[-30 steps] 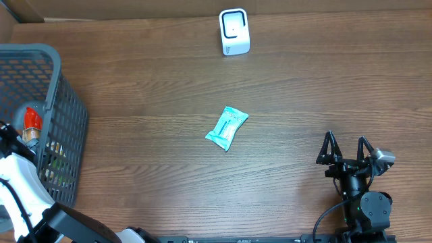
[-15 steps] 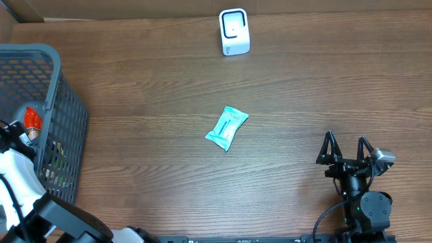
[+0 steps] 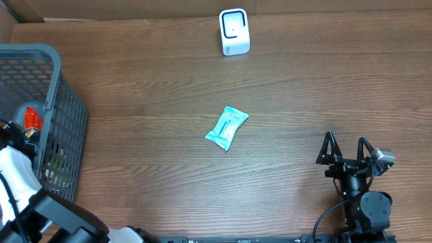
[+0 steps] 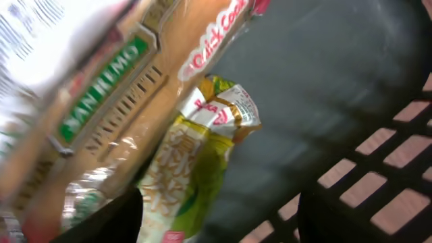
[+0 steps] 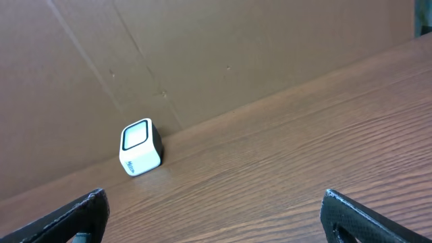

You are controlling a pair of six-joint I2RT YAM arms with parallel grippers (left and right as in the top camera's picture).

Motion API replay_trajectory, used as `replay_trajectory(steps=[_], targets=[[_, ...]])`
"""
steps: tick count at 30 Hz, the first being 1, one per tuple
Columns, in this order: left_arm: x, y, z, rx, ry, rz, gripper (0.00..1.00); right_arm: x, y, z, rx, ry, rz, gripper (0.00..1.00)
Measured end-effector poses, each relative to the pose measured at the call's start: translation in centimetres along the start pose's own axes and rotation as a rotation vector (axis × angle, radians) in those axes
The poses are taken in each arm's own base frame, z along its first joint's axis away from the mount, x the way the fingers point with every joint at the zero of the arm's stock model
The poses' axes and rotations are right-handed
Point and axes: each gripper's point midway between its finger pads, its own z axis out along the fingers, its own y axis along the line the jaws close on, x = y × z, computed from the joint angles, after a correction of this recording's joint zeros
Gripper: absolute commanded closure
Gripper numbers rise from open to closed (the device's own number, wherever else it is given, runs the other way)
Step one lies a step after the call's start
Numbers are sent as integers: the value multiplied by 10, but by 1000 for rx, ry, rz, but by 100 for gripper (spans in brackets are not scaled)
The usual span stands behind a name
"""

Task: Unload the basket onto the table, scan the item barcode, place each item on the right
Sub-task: 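Grasp the yellow POKKA green tea pouch with the left gripper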

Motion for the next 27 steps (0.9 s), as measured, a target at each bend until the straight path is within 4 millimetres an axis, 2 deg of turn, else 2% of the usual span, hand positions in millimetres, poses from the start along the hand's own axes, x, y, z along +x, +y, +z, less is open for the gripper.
replay_trajectory(steps=[4,12,17,21,27], targets=[[9,-1,8,12,49,-83,34,0,0,0,0,0,0,0],[16,6,7,-31,75,-142,23,0,0,0,0,0,1,0],[14,14,6,-75,68,-103,25,0,0,0,0,0,0,0],[14,16,6,-86,68,-56,32,0,0,0,0,1,0,0],[15,15,6,-78,73,-43,27,0,0,0,0,0,0,0]])
